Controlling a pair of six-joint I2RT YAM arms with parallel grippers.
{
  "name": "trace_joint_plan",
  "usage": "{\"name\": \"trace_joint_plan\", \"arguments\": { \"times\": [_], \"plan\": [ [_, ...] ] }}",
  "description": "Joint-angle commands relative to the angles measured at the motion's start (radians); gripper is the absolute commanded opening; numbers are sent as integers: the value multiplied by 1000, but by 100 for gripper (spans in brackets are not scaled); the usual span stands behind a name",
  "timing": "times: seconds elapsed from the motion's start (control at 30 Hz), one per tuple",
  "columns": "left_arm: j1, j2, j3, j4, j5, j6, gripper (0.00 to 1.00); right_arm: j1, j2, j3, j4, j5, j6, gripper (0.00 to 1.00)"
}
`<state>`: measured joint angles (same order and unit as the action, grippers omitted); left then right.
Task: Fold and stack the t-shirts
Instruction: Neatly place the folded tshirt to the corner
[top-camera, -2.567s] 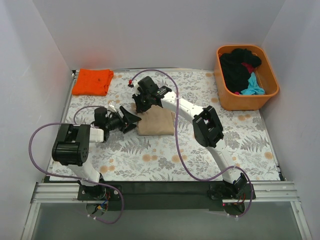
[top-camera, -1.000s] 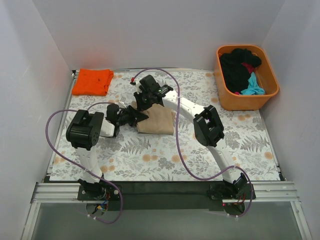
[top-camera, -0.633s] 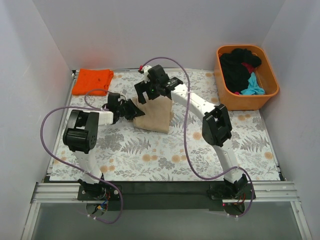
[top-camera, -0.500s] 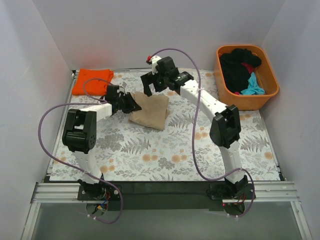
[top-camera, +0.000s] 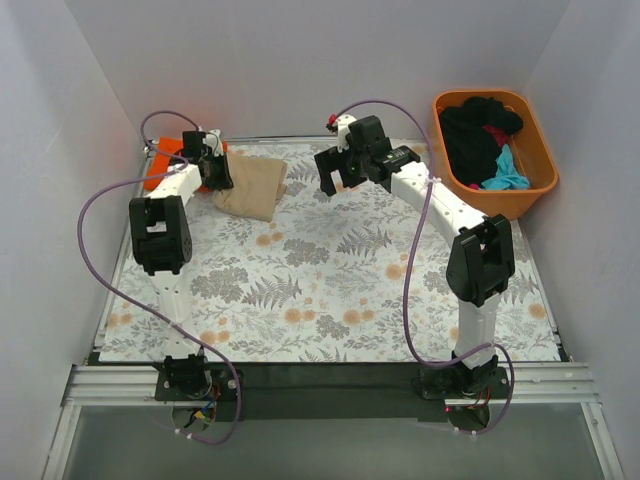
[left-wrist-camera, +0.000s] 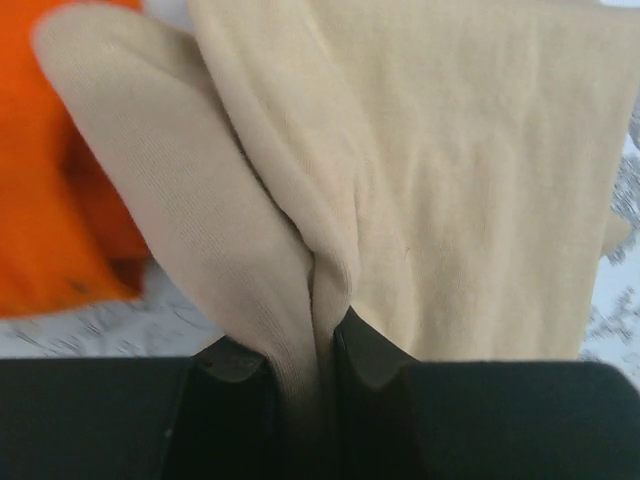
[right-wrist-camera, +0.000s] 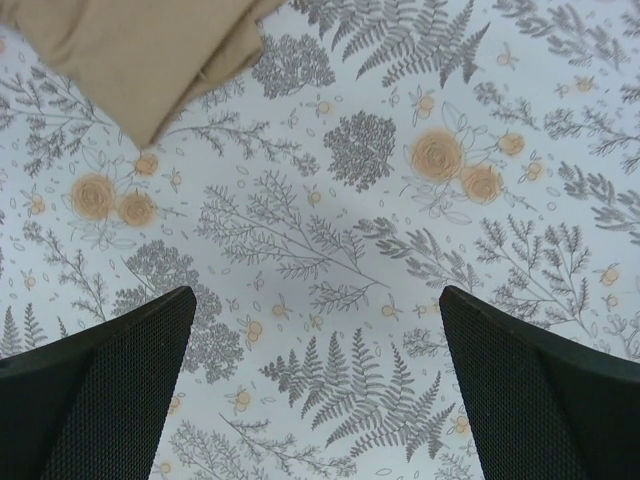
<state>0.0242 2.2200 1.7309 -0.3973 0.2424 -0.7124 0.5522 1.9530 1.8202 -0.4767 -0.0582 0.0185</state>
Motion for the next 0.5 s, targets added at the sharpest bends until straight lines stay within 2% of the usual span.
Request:
{"name": "trace_joint_plan", "arguments": {
  "times": [0.0, 0.23, 0.47],
  "plan": [
    [28, 6, 168, -25, -54, 102, 3, 8, -40, -7, 21, -3, -14, 98],
    [85, 105, 422, -60, -68, 105, 3, 6, -34, -24, 21, -12, -35, 98],
    [120, 115, 486, -60, -58, 116, 2, 5, -28, -30, 21, -14, -35, 98]
  ]
}}
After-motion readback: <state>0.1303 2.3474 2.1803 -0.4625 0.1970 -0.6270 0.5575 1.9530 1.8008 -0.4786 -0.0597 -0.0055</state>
